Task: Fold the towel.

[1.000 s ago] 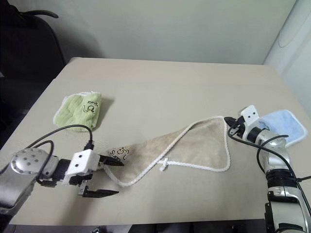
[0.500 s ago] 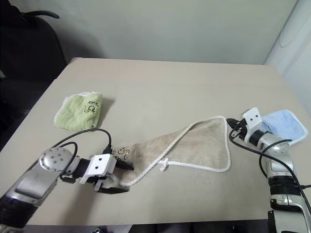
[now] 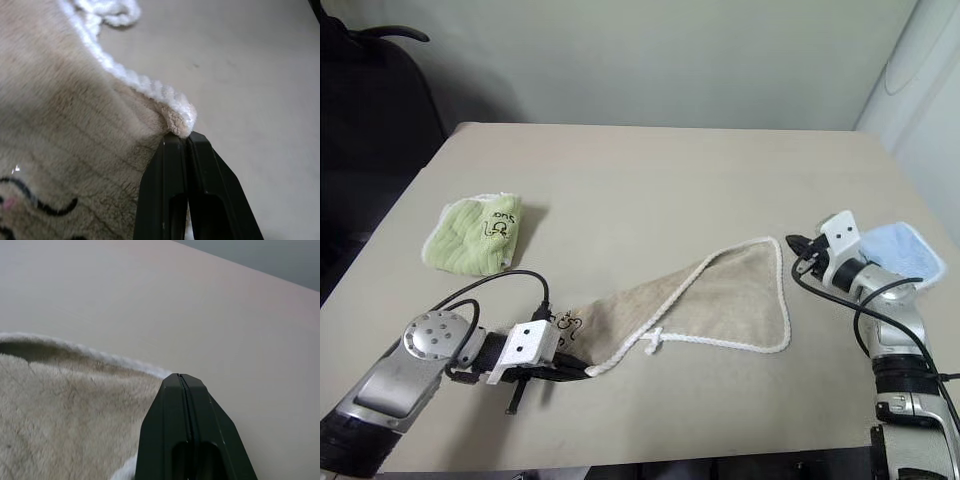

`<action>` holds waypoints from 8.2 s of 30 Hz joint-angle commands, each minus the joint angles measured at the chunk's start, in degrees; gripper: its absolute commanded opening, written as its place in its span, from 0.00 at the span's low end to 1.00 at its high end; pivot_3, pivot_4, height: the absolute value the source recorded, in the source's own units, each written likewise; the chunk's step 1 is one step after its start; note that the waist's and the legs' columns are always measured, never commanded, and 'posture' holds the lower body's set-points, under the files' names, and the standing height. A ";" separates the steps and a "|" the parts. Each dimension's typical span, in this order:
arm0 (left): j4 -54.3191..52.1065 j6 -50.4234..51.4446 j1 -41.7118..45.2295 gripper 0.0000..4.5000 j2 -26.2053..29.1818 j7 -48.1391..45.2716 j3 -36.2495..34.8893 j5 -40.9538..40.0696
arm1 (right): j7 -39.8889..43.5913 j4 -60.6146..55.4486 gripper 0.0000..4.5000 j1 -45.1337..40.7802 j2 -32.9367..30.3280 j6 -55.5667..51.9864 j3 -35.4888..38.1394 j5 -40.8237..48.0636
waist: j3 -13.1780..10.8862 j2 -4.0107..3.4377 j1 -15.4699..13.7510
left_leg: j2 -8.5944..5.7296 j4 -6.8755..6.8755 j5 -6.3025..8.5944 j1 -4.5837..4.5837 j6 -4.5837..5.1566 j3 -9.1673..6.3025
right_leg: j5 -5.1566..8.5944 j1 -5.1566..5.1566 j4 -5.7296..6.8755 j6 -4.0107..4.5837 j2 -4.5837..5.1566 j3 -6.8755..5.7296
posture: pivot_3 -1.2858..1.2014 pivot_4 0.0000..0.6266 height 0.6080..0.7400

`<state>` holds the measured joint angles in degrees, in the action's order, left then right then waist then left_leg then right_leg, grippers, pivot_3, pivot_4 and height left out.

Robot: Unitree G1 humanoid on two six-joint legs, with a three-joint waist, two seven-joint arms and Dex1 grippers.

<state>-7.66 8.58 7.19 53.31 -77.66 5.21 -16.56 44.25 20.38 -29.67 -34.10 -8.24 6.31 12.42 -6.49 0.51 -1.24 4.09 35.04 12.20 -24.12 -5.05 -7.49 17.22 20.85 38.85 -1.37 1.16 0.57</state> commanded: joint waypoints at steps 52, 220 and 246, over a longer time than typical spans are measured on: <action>31.53 8.06 45.35 0.00 -17.06 37.70 -24.27 -13.94 | -3.21 44.48 0.00 -46.98 -7.67 11.58 2.14 -7.98 | -0.33 -0.53 -0.38 | -0.03 0.04 -0.46 -0.40 -0.51 0.34 | -0.12 0.28 0.04 -0.02 0.00 -0.04 | 0.52 0.24 1.00; -7.28 17.01 6.49 1.00 -22.83 39.56 -18.83 -17.59 | -23.19 20.85 0.98 -19.74 17.93 -46.44 22.93 19.89 | 0.11 0.23 2.77 | 0.60 1.05 1.30 1.71 2.30 1.56 | -0.54 0.25 0.46 -0.18 -2.39 4.28 | 0.52 0.24 1.00; -7.38 16.90 6.46 1.00 -24.00 40.42 -16.89 -16.75 | -5.56 2.80 0.00 -21.77 -3.01 -35.54 4.07 12.73 | 0.00 0.06 0.88 | 0.67 1.02 1.49 1.30 1.75 1.70 | -0.59 0.51 0.16 -0.30 -2.55 4.38 | 0.52 0.24 1.00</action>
<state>-13.55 26.21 12.68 29.37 -37.17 -11.82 -33.45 35.78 27.32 -49.71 -36.31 -45.96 12.54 26.14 -6.49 0.57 -0.36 4.77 36.06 13.68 -22.82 -3.30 -5.78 16.63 21.38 39.00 -1.67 -1.40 4.98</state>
